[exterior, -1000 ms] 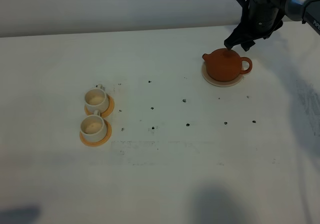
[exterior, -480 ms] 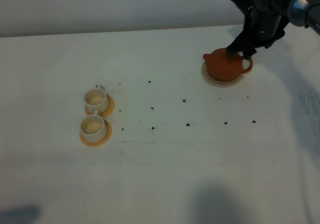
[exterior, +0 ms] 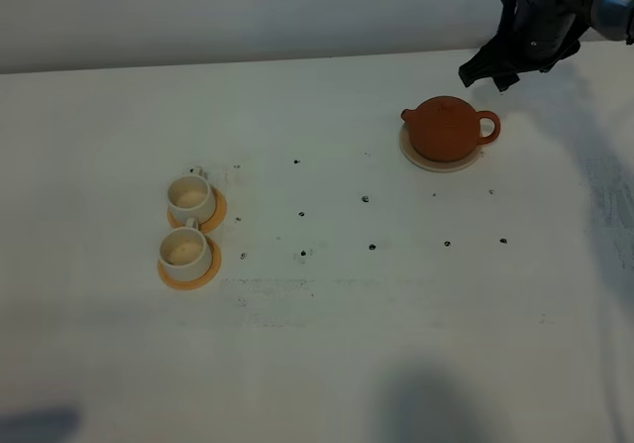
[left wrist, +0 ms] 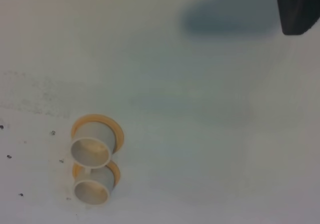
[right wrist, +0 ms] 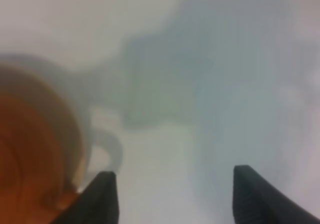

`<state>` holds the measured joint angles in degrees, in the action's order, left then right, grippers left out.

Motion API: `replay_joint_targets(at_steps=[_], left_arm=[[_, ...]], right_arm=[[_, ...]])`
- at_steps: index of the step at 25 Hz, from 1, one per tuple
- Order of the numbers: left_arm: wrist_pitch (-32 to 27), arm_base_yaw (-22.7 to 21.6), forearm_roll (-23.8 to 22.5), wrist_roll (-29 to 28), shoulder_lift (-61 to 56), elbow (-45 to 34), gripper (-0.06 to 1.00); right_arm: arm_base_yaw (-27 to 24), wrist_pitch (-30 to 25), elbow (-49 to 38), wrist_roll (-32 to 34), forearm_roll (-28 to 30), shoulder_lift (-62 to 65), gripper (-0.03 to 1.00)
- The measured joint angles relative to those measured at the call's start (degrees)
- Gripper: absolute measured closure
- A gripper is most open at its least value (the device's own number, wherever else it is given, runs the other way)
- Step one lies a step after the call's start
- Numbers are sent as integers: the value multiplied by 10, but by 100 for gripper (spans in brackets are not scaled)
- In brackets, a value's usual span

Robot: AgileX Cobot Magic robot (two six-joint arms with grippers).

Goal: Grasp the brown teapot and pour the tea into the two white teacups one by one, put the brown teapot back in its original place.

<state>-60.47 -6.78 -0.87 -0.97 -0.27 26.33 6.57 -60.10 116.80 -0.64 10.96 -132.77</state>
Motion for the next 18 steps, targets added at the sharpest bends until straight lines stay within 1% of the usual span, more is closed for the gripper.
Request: replay_joint_targets(at_steps=[5,7,14,18], left_arm=[[0,0,0,0,0,0,67],[0,0,0,0,0,0,67],[0,0,0,0,0,0,67],[0,0,0,0,0,0,67]], right_arm=[[-5,36,0,18,-7,-4,48],[-6,39,0,21,-8,-11,48],[-6,33,-2,23,-29,-37,48],[-6,8,-2,22,-29,-37,48]])
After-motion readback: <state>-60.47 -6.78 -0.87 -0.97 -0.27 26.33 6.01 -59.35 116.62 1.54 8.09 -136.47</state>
